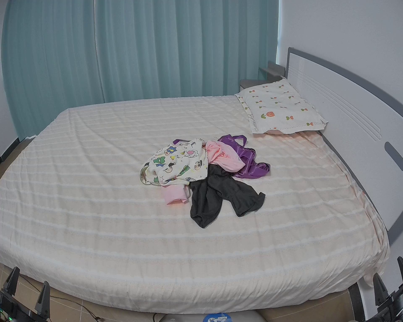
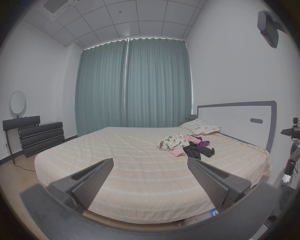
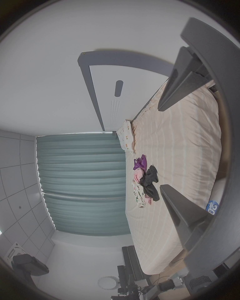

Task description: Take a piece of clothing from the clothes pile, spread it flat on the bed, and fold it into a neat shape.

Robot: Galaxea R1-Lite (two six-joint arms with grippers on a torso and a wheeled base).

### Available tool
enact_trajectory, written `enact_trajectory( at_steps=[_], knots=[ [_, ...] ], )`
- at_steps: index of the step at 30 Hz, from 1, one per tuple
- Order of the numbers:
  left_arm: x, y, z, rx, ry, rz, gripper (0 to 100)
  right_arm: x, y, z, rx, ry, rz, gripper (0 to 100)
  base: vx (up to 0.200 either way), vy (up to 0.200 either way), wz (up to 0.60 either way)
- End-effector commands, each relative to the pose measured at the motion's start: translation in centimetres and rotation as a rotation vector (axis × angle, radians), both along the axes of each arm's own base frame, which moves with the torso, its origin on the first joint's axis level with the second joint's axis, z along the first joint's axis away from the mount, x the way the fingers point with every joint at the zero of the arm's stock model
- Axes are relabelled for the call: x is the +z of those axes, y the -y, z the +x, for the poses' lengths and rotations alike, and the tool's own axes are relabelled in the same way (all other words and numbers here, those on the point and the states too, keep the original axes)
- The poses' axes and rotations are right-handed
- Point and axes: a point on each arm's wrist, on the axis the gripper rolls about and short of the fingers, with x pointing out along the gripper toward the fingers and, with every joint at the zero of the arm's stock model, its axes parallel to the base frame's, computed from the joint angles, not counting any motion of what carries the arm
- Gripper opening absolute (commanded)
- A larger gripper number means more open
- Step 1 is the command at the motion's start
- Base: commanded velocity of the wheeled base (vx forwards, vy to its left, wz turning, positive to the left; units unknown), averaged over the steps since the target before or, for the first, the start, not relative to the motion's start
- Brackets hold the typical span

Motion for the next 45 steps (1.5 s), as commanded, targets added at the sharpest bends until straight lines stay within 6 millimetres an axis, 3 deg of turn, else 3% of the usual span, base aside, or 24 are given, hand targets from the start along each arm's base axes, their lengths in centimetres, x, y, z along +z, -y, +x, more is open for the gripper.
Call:
enact_trajectory(
  at_steps=[1,4,12,17,23,30,37,45],
  knots=[
    [-0.5,0.0,0.0,0.001,0.0,-0.003,100,6.5,0.0,-0.8,0.018,0.124,0.054,100,0.0,0.0,0.0],
    [-0.5,0.0,0.0,-0.001,0.001,0.002,100,7.3,-0.1,0.7,0.045,0.011,0.073,100,0.0,0.0,0.0],
    [-0.5,0.0,0.0,-0.018,0.001,0.002,100,7.3,-1.3,9.3,0.275,-0.439,0.135,100,0.0,0.0,0.0],
    [-0.5,0.0,0.0,-0.021,0.0,0.005,100,7.2,-3.7,17.2,0.32,-0.545,0.223,100,0.0,0.0,0.0],
    [-0.4,0.0,0.1,-0.022,-0.017,0.005,100,4.9,-6.6,25.9,0.258,-0.562,0.331,100,0.0,0.0,0.0],
    [-0.4,0.0,0.4,-0.038,-0.048,0.005,100,0.6,-9.8,32.3,0.169,-0.654,0.478,100,0.0,0.0,0.0],
    [-0.3,0.0,0.4,-0.044,-0.057,0.0,100,-2.7,-11.0,36.6,0.097,-0.667,0.512,100,0.0,0.0,0.0],
    [-0.3,0.0,0.4,-0.044,-0.057,-0.001,100,-5.4,-12.2,40.1,0.049,-0.665,0.564,100,0.0,0.0,0.0]
  ],
)
